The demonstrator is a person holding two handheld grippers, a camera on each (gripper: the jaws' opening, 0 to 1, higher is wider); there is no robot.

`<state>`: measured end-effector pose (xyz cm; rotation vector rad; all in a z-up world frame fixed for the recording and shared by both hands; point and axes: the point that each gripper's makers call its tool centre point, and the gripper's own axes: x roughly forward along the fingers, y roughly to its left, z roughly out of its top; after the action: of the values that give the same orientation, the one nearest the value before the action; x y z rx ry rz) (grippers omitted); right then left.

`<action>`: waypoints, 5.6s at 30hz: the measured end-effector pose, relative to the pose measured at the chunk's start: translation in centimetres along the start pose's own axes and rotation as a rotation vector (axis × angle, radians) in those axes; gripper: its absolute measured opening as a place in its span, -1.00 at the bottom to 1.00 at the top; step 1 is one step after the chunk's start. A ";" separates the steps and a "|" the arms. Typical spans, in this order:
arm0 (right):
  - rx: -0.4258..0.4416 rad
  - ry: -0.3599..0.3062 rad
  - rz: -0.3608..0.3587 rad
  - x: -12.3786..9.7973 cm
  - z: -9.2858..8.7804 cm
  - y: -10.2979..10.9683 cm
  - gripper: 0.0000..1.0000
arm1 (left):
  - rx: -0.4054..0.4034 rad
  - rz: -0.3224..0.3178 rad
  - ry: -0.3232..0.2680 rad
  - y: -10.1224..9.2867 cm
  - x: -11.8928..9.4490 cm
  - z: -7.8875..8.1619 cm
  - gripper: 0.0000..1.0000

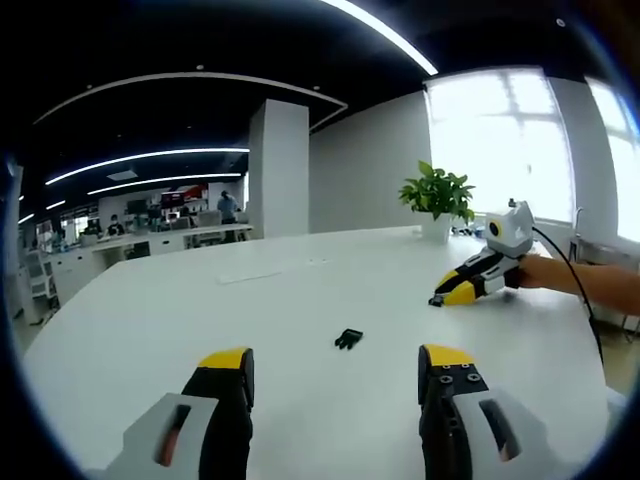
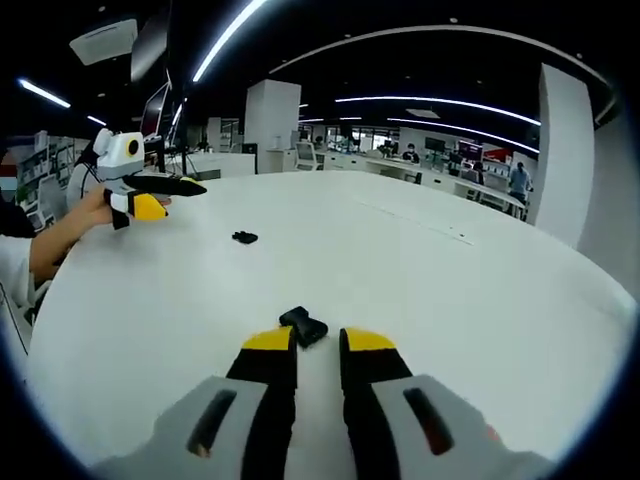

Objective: Snap the two parts of the plastic buckle together until the buckle closes and remains connected.

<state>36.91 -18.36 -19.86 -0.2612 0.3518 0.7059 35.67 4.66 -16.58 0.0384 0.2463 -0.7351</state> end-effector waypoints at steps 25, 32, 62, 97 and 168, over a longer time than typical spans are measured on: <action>0.091 0.007 -0.114 -1.2 -0.2 1.4 -0.90 | 0.001 -0.005 -0.002 -0.3 -0.1 0.3 0.34; 0.123 0.037 -0.237 -1.8 -0.2 1.8 -0.90 | 0.000 -0.003 -0.005 -0.2 -0.2 0.5 0.34; 0.245 0.010 -0.507 -3.3 -0.8 3.0 -0.90 | -0.012 -0.006 -0.009 0.0 -0.7 0.6 0.34; 0.259 0.031 -0.556 -4.5 -1.2 1.9 -0.24 | 0.017 -0.028 0.006 -0.3 -0.3 0.8 0.36; 0.157 -0.018 -0.311 -3.0 0.3 4.1 -0.37 | 0.116 -0.238 0.194 -1.1 7.6 -1.6 -0.36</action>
<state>32.13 -16.99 -18.84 -0.1552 0.3385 0.3721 40.04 -0.95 -19.90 0.1935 0.3976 -0.9838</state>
